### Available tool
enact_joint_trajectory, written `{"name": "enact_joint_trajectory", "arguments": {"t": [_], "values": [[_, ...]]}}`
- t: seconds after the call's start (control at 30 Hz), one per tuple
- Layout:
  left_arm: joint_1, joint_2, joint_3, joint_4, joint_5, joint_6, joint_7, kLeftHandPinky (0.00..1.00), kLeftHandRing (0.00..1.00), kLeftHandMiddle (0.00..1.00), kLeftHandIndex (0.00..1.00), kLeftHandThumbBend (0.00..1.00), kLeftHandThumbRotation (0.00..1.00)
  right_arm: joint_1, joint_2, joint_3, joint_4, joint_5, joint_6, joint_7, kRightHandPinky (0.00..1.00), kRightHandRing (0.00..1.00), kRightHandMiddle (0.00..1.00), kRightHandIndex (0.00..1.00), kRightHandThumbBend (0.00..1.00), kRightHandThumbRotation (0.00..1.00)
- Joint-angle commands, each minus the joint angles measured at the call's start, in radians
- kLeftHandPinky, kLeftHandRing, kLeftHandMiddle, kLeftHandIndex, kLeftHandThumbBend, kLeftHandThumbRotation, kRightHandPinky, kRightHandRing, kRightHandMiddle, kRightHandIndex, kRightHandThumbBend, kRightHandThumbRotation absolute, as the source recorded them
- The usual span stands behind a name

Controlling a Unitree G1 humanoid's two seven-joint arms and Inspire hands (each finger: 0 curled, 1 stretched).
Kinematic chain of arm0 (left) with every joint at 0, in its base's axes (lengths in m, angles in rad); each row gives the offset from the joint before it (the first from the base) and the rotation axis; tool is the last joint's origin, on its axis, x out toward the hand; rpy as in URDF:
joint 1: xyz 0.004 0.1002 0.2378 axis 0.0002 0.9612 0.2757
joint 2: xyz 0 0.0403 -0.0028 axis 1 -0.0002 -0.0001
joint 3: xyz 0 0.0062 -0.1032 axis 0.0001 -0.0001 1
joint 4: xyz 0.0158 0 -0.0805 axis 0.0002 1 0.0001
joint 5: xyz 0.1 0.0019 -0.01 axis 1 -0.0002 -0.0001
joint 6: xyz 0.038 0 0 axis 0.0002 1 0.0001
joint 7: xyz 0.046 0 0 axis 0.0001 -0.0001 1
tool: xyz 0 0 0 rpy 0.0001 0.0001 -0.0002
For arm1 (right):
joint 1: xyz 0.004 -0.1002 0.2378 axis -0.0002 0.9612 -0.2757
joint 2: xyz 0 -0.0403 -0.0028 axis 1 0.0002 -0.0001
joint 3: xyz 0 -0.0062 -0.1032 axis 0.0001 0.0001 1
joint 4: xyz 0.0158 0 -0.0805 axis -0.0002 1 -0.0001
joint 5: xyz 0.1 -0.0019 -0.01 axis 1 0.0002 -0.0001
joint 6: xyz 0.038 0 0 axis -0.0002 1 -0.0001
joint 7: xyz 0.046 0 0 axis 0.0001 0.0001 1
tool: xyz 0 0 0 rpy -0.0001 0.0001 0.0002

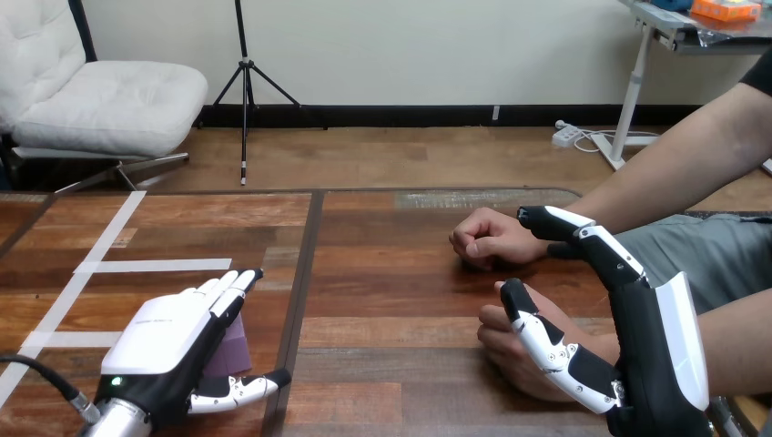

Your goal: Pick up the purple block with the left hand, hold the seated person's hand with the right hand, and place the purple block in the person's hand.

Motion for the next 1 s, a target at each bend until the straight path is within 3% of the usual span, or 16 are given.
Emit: {"name": "enact_joint_trajectory", "arguments": {"t": [0.0,0.4,0.97], "values": [[-0.097,-0.005,-0.01,0.026,0.002,-0.004,0.036,0.92,0.94,0.97,0.97,0.61,0.57,-0.034,-0.012,-0.004,-0.05,0.014,-0.002,0.0,0.71,0.76,0.76,0.74,0.4,0.36],[-0.147,-0.007,-0.036,0.096,0.012,0.006,0.06,0.91,0.94,0.97,0.97,0.6,0.55,-0.028,-0.011,-0.005,-0.06,0.006,0.01,0.003,0.7,0.76,0.76,0.74,0.4,0.35],[-0.203,-0.018,-0.064,0.191,0.012,0.023,0.073,0.92,0.94,0.97,0.97,0.61,0.59,-0.024,-0.015,-0.006,-0.064,0.005,0.015,0.007,0.7,0.77,0.76,0.74,0.4,0.37]]}}
